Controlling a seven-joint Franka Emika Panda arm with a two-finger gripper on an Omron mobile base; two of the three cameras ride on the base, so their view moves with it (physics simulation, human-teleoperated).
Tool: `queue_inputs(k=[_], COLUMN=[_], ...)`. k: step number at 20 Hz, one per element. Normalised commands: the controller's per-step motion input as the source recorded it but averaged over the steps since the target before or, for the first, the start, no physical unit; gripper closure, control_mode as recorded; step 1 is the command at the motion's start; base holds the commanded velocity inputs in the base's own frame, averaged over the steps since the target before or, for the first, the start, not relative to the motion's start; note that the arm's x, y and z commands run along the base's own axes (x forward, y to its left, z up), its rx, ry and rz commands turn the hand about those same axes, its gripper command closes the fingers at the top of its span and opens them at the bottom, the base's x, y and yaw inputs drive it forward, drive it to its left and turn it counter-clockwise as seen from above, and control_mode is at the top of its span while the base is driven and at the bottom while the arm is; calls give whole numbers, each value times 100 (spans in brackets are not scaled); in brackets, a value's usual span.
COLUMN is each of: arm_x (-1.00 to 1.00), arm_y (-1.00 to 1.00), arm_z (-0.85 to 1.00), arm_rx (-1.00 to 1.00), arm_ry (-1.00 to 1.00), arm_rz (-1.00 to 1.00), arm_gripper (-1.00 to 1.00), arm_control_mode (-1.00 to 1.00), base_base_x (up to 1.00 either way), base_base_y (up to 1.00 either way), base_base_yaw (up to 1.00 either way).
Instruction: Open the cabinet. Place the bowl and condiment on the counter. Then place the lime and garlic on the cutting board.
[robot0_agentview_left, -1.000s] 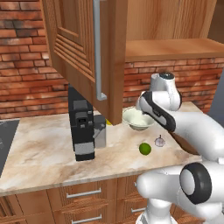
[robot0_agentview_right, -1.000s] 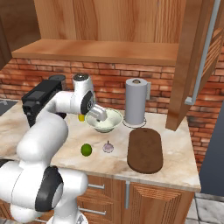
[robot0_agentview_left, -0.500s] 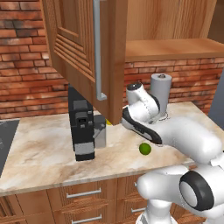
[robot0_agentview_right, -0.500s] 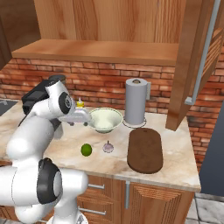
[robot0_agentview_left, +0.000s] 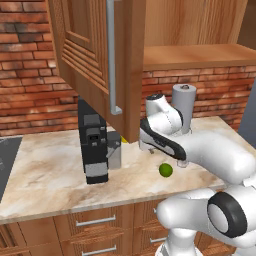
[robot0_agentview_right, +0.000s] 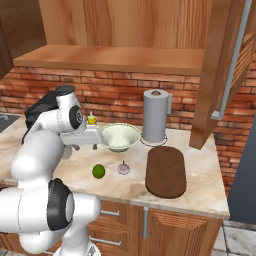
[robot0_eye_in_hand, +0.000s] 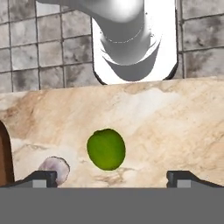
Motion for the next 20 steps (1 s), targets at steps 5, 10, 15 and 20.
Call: queue_inputs(k=[5,10,15,20], arm_x=[-10,0,14,30], arm_y=[-3,-12,-17,-13], arm_z=[-65,-61,-53,-36], arm_rx=[19,8,0,0], arm_ry=[3,0,0,0], arm_rz=[6,1,0,0], arm_gripper=[-100,-100,-100,-100], arm_control_mode=[-100,-100,-100,-100], base_base_x=[0,0,0,0], base_base_y=[0,0,0,0], base_base_yaw=[0,0,0,0])
